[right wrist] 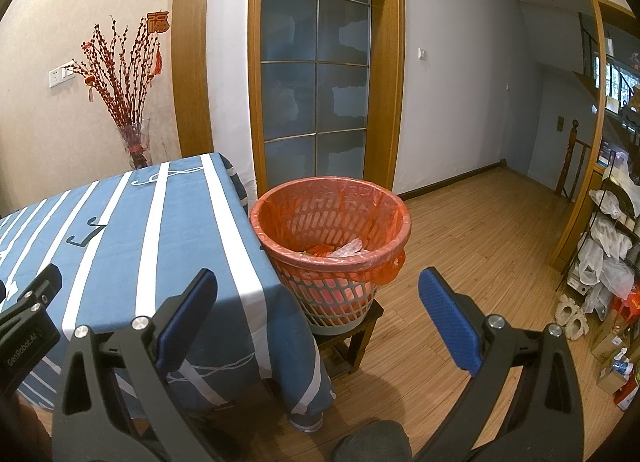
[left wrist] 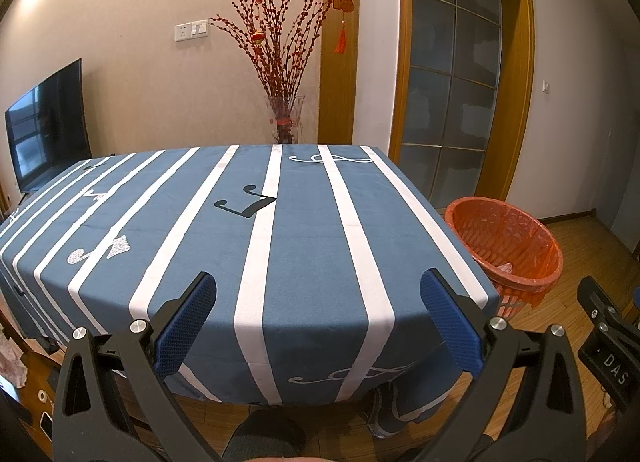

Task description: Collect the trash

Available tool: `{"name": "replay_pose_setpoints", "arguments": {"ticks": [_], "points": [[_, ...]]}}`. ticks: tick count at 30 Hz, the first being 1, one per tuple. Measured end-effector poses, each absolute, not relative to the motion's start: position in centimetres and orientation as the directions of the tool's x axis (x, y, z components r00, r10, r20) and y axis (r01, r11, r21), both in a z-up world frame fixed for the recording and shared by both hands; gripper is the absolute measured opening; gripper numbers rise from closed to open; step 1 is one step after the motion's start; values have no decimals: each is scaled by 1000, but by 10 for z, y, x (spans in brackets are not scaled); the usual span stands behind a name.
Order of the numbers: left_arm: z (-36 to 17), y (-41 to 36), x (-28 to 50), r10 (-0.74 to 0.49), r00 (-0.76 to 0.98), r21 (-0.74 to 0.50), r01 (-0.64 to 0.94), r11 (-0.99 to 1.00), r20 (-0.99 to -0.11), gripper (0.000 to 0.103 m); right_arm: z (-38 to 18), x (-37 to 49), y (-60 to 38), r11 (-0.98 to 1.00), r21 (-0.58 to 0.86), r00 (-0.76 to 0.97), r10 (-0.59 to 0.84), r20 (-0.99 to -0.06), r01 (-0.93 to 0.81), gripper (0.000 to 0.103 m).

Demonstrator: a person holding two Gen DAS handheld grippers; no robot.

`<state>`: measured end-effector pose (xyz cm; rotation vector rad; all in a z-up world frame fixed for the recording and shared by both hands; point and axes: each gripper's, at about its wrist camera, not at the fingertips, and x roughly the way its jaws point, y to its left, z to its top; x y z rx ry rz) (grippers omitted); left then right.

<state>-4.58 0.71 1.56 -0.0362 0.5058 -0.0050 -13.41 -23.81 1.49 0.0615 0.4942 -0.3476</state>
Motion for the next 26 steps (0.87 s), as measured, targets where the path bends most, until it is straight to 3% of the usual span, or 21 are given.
{"name": "replay_pose_setpoints", "arguments": {"ticks": [26], "points": [[17,9,-45,-13,874,-36,-6,999,-486,100,13,-134,-233,942,-25,824,-304,-479,334,99]]}}
